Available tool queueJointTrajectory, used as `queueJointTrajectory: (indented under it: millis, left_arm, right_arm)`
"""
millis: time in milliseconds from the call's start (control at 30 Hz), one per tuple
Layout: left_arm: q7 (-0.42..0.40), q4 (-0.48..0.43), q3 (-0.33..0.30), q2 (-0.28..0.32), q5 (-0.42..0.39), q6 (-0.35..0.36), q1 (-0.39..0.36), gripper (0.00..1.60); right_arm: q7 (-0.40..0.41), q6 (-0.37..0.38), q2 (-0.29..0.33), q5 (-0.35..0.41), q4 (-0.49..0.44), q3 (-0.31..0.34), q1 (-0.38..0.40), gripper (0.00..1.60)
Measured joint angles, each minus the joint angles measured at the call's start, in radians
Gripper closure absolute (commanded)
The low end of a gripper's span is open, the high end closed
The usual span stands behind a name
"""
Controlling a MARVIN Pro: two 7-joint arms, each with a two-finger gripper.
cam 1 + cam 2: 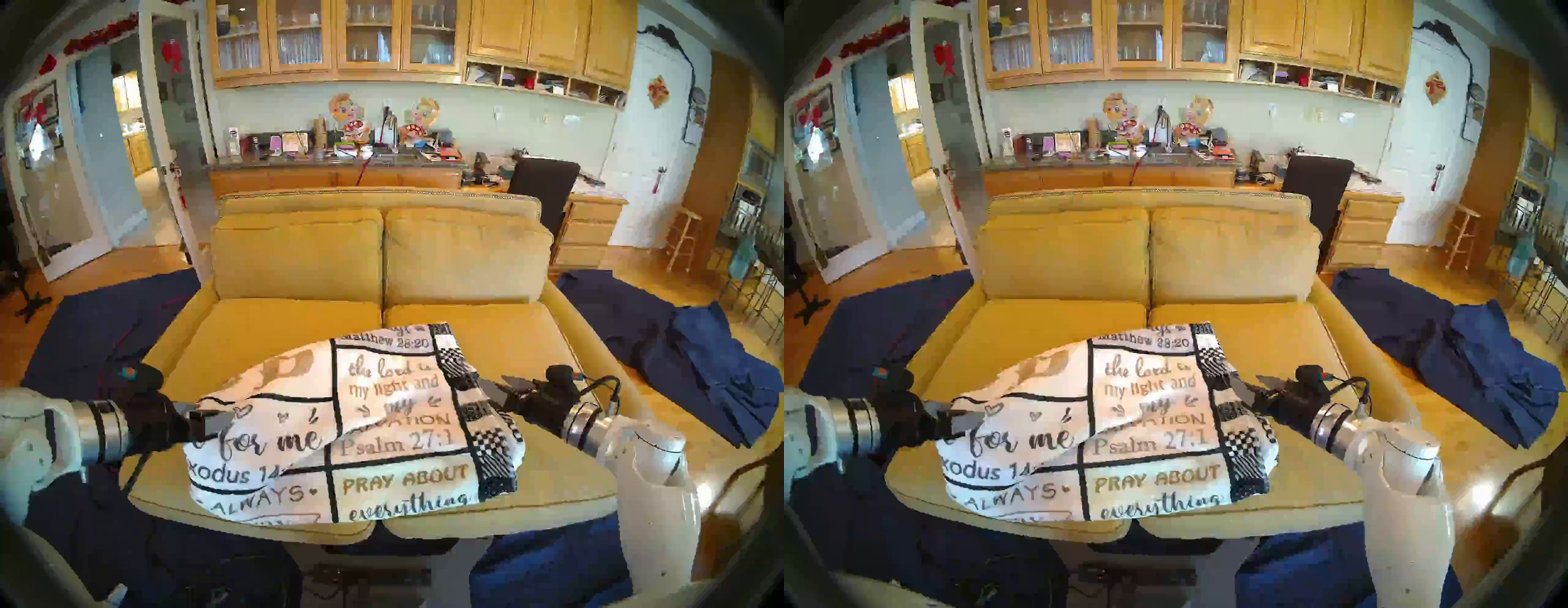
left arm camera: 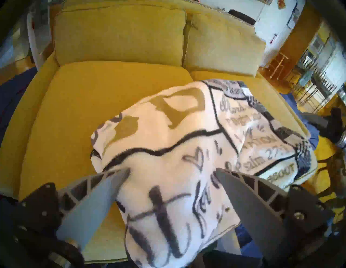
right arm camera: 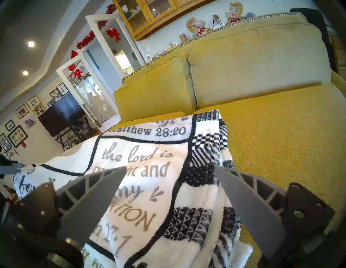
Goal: Fold the blanket in half twice
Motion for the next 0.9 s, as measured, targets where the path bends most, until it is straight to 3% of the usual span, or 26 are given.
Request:
queueJointTrajectory:
  millis: [433, 900]
  left_arm:
    - [0.071, 0.166, 0.236, 0.092, 0.158, -0.198, -0.005, 0.0]
    - [0.151, 0.279, 0.456, 0.189, 0.209, -0.356, -0.075, 0.0]
  right_arm:
    - [0.005, -0.007, -0.006, 0.001, -0.007, 0.003, -0.007, 0.0]
    - [0.01, -0.014, -0.014, 0.0, -0.019, 0.002, -0.012, 0.0]
